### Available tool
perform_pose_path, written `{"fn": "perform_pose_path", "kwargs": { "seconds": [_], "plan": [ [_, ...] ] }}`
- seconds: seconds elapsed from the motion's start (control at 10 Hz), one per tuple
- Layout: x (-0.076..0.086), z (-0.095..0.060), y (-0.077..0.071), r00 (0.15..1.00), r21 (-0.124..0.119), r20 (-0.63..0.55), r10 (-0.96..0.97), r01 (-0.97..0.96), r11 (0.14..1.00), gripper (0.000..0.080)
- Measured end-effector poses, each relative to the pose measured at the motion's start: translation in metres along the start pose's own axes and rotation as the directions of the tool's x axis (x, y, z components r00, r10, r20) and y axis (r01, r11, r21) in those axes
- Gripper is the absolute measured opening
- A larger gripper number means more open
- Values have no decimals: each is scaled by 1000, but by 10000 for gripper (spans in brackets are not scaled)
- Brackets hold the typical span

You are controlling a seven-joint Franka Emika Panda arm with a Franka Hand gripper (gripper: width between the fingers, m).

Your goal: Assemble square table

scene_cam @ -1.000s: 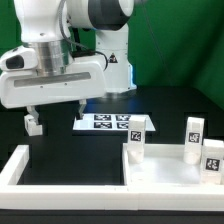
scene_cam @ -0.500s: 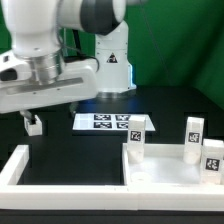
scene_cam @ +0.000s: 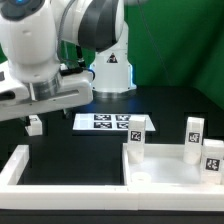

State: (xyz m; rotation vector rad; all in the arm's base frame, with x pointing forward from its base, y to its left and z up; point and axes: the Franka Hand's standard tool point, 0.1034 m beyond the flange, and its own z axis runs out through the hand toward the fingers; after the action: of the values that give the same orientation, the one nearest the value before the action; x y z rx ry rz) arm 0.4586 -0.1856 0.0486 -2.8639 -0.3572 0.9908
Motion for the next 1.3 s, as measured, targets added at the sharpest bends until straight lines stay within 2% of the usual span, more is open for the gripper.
{"fn": "perform_pose_path", "kwargs": {
  "seconds": [0.1, 0.2, 0.3, 0.8, 0.9, 1.0, 1.1, 1.3],
  "plan": [
    [-5, 13, 8, 998, -24, 54, -33, 35, 999, 648],
    [-19, 27, 19, 987, -52, 150, -61, 69, 996, 648],
    [-22, 33, 23, 983, -45, 168, -72, 81, 996, 648],
    [-21, 35, 23, 983, -52, 167, -75, 85, 995, 648],
    [-26, 52, 26, 982, -90, 174, -77, 94, 991, 648],
    [-33, 71, 24, 980, -95, 180, -80, 98, 991, 648],
    [-36, 79, 25, 981, -97, 176, -80, 98, 990, 648],
    [-34, 76, 25, 982, -98, 173, -80, 98, 990, 648]
  ]
}}
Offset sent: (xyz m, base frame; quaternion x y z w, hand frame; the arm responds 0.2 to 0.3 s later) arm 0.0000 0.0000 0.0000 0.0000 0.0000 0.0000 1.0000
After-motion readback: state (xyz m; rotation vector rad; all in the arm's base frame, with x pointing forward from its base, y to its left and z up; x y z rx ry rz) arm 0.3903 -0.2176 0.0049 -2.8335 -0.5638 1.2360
